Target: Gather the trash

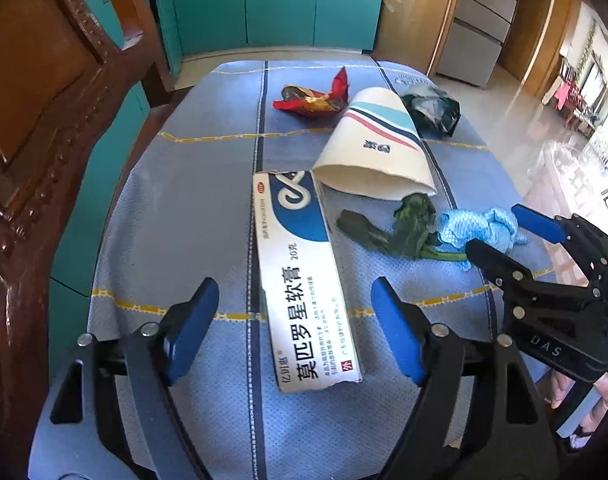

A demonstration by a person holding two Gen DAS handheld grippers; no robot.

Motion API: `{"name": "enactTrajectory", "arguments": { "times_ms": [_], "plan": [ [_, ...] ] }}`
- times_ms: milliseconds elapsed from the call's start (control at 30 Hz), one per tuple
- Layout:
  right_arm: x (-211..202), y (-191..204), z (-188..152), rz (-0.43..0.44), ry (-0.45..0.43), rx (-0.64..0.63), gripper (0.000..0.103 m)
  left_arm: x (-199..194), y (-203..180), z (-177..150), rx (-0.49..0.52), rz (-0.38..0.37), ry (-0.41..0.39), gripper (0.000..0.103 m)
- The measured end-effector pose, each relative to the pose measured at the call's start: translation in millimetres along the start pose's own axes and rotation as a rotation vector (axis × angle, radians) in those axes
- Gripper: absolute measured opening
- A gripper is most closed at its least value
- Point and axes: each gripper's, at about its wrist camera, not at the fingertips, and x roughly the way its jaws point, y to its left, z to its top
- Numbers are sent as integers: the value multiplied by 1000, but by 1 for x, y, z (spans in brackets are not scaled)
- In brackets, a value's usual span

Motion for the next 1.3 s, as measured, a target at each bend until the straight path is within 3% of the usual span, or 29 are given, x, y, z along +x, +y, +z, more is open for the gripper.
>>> {"name": "enactTrajectory", "arguments": {
  "times_ms": [100, 267, 367, 500, 933, 1300],
  "plan": [
    [0, 1, -4, 1, 13, -1, 48, 4, -4, 2, 20, 0, 4, 79],
    [-20, -2, -13, 71, 22, 56, 46, 3, -4, 1, 15, -1, 2, 79],
    [-33, -1, -17, 86, 6, 76, 51, 2, -2, 0, 5, -3, 7, 79],
    [-34, 3, -18, 29, -3, 25, 61, 6, -2, 1, 6, 2, 18, 81],
    [-18, 7, -25, 39, 35, 18, 65, 11, -3, -1, 5, 15, 34, 83],
    [-16, 7, -28, 46, 45, 43, 65, 13, -23, -4, 61, 66, 31, 83]
  ]
}}
